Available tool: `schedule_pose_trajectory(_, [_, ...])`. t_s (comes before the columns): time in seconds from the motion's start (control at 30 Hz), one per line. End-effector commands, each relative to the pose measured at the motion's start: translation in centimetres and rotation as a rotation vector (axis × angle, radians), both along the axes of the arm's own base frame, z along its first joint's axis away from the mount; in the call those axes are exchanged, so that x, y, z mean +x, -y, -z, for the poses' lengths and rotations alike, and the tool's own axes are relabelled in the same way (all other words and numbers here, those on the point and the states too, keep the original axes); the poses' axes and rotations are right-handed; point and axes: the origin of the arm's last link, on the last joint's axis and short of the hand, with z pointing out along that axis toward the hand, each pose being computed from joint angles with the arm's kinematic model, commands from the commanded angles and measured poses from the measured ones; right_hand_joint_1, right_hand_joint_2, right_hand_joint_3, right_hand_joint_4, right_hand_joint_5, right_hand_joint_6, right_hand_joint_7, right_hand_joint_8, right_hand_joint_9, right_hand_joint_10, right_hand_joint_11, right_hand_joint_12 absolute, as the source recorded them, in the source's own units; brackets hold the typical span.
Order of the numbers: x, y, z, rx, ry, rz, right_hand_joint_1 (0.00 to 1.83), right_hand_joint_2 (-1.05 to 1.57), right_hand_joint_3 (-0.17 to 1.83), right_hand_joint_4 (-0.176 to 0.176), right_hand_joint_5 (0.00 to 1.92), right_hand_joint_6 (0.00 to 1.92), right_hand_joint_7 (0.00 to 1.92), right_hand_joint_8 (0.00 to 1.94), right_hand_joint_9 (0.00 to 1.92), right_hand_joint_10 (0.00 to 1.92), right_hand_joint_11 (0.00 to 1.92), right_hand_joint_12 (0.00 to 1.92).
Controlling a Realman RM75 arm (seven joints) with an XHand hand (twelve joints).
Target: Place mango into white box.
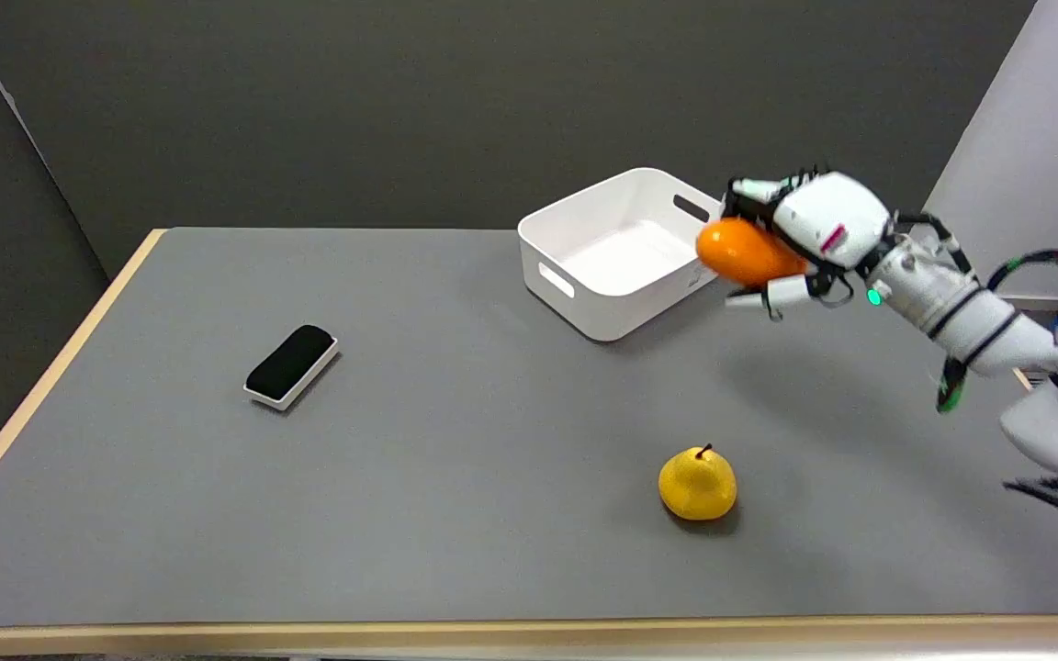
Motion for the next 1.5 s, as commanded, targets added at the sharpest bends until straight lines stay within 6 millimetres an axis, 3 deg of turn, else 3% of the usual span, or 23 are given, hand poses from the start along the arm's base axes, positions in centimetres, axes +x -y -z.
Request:
schedule_pose_trajectory(0.03, [2.6, 12.2, 2.7, -0.079, 0.055, -0.036, 1.17, 1.17, 0.24, -0.176, 0.64, 1.49, 0.7, 1.52, 0.84, 1.44, 0.8, 1.92])
schedule_pose_trajectory(0.37, [1.1, 16.9, 10.2, -0.056, 0.08, 0.052, 1.18, 1.17, 0.24, -0.176, 0.64, 1.49, 0.7, 1.51, 0.84, 1.43, 0.8, 1.92])
schedule_pose_trajectory(0.57, [1.3, 19.2, 13.1, -0.089, 0.102, 0.088, 1.18, 1.17, 0.24, -0.176, 0.64, 1.49, 0.7, 1.51, 0.84, 1.43, 0.8, 1.92])
schedule_pose_trajectory(0.7, [1.7, 20.2, 13.6, -0.127, 0.1, 0.113, 1.18, 1.17, 0.24, -0.176, 0.64, 1.49, 0.7, 1.51, 0.84, 1.42, 0.79, 1.92])
schedule_pose_trajectory(0.87, [-0.6, 20.7, 12.0, -0.227, 0.136, 0.221, 1.18, 1.17, 0.24, -0.176, 0.64, 1.49, 0.7, 1.51, 0.84, 1.42, 0.77, 1.92])
schedule_pose_trajectory(0.93, [-2.2, 20.3, 10.4, -0.289, 0.275, 0.275, 1.17, 1.17, 0.24, -0.176, 0.64, 1.5, 0.7, 1.52, 0.83, 1.41, 0.69, 1.92])
schedule_pose_trajectory(0.97, [-2.6, 20.2, 9.8, -0.306, 0.332, 0.283, 1.05, 1.08, 0.43, -0.109, 0.53, 1.29, 0.67, 1.31, 0.74, 1.31, 0.58, 1.8])
schedule_pose_trajectory(1.0, [-3.1, 19.8, 8.9, -0.329, 0.441, 0.284, 0.83, 0.92, 0.74, 0.006, 0.35, 0.95, 0.63, 0.95, 0.59, 1.14, 0.41, 1.6])
schedule_pose_trajectory(1.03, [-3.6, 19.2, 7.8, -0.355, 0.562, 0.277, 0.66, 0.8, 0.92, 0.057, 0.22, 0.64, 0.49, 0.65, 0.44, 0.95, 0.28, 1.42])
schedule_pose_trajectory(1.07, [-4.0, 18.8, 7.2, -0.366, 0.601, 0.274, 0.52, 0.71, 0.99, 0.058, 0.13, 0.36, 0.28, 0.39, 0.29, 0.74, 0.19, 1.25])
schedule_pose_trajectory(1.17, [-4.4, 17.3, 4.8, -0.389, 0.736, 0.226, 0.35, 0.6, 0.95, 0.063, 0.02, 0.18, 0.03, 0.15, 0.03, 0.51, 0.04, 1.06])
schedule_pose_trajectory(1.37, [-2.6, 14.1, 2.1, -0.334, 0.898, 0.05, 0.36, 0.57, 0.93, 0.055, 0.0, 0.08, 0.0, 0.0, 0.0, 0.16, 0.0, 0.91])
schedule_pose_trajectory(1.5, [-1.4, 11.5, 0.2, -0.299, 1.003, -0.084, 0.36, 0.56, 0.92, 0.044, 0.0, 0.07, 0.0, 0.0, 0.0, 0.12, 0.0, 0.89])
